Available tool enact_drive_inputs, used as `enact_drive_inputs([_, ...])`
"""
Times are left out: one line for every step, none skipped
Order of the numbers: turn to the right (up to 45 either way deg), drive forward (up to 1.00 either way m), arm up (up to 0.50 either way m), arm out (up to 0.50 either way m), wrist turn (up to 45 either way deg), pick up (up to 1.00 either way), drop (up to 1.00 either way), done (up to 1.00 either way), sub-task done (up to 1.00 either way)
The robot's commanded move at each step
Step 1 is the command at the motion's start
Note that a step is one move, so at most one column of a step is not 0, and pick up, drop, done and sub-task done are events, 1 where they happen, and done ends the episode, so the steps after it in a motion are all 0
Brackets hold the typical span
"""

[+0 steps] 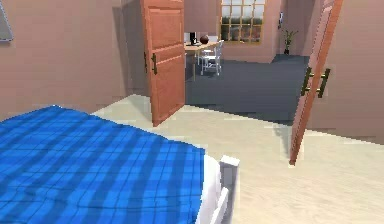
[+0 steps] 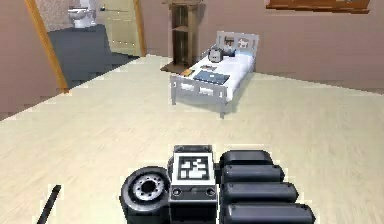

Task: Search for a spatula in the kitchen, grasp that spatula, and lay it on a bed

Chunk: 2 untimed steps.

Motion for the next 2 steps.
enact_drive_inputs([3.0,0.00,0.00,0.00,0.0,0.00,0.00,0.00,0.00])
enact_drive_inputs([-45.0,0.00,0.00,0.00,0.0,0.00,0.00,0.00,0.00])
